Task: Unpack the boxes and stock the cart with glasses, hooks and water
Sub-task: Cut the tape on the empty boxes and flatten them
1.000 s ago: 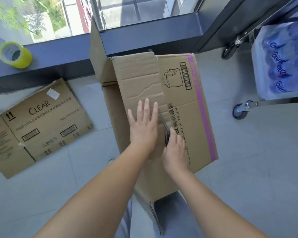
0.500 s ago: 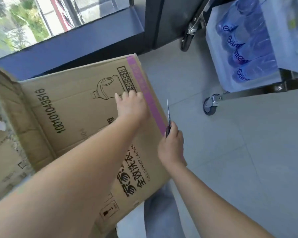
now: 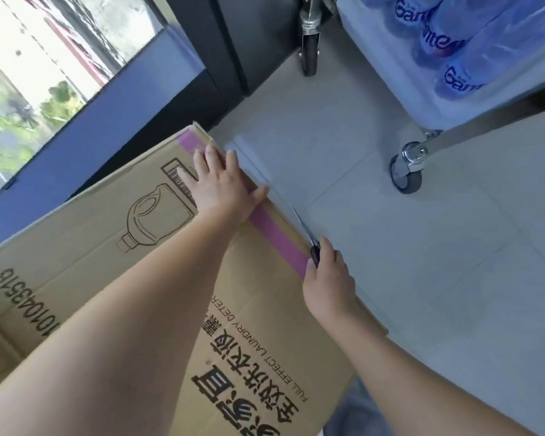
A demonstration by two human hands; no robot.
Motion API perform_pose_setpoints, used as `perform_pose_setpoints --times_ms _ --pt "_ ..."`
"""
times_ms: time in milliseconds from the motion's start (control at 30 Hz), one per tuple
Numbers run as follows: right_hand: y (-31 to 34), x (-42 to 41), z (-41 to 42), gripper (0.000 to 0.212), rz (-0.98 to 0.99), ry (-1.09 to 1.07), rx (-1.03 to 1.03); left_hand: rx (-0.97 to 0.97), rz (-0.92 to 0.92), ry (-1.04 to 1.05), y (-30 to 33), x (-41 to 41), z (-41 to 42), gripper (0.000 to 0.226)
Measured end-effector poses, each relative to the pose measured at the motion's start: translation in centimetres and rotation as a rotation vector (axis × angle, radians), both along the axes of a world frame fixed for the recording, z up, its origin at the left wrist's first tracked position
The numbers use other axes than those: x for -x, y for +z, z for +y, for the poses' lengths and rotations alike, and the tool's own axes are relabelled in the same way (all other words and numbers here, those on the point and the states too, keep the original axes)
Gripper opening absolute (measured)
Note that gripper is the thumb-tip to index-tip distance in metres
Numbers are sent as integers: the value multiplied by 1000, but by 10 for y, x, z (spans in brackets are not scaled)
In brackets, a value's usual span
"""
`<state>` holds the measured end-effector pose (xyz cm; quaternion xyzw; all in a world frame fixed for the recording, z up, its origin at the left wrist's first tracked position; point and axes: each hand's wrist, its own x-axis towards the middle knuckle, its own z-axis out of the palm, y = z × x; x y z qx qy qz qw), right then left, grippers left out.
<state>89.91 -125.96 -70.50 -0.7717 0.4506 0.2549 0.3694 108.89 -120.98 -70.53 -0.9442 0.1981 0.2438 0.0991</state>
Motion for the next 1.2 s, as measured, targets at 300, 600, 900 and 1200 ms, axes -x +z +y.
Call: perform_pose_setpoints --times_ms 300,600,900,1200 --pt "-13 -28 -2 47 -101 -56 -91 -86 -19 320 -5 -78 -6 97" --pt "23 -45 37 41 -247 -178 -234 47 -49 246 38 -10 43 77" --pt "94 -42 105 46 -399 -37 -225 253 -89 283 117 17 116 81" --pt "153 -3 197 80 -396 67 -159 435 -46 359 169 55 198 53"
